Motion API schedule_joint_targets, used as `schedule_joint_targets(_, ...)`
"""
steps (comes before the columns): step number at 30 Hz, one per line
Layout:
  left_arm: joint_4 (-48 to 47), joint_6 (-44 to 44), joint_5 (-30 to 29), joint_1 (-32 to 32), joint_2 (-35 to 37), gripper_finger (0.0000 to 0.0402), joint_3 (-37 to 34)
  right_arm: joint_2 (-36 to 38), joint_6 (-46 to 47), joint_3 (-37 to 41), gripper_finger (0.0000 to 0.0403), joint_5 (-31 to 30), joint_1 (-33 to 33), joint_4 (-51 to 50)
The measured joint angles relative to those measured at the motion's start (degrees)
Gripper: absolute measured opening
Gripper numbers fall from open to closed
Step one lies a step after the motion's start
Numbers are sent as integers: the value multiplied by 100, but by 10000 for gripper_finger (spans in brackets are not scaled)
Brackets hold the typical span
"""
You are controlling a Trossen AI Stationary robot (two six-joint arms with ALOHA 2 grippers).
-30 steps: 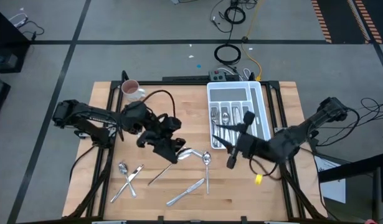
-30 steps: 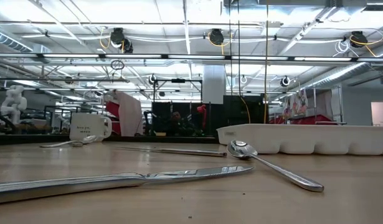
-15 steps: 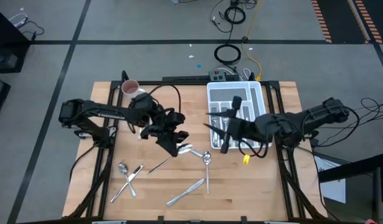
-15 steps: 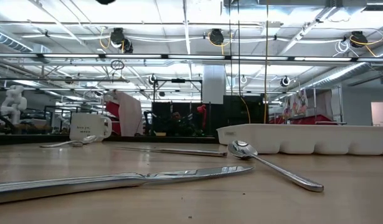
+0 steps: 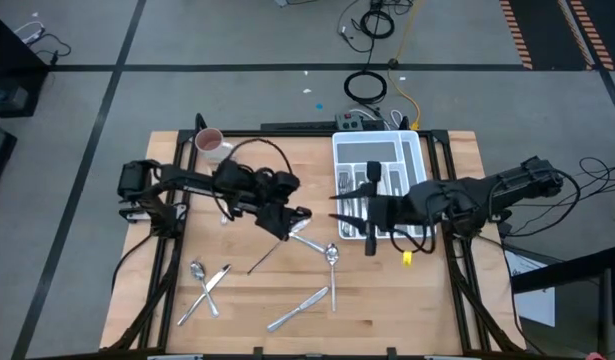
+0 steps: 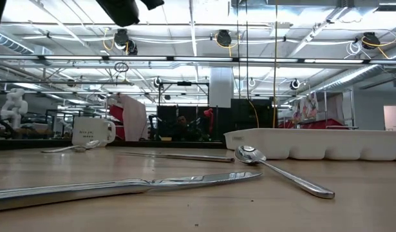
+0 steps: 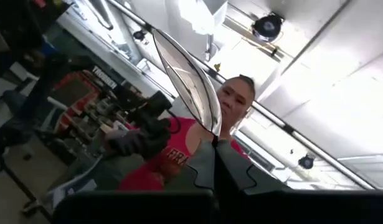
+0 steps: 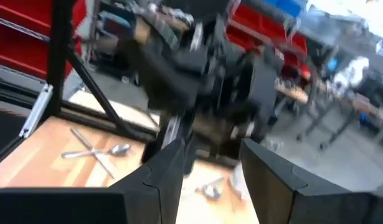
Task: Sort silverware
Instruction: Put the silver spoon into the silverware tray
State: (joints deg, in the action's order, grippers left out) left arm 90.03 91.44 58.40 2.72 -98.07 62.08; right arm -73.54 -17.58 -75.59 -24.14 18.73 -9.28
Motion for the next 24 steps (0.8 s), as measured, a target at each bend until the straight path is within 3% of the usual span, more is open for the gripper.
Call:
schedule_joint_targets(9, 2, 115, -119, -210, -418, 0, 0, 0, -429, 0, 151, 789, -127, 427)
schedule_joint_targets(24, -8, -24, 105, 201, -452, 0, 0, -48, -438, 0, 151, 828, -128, 108)
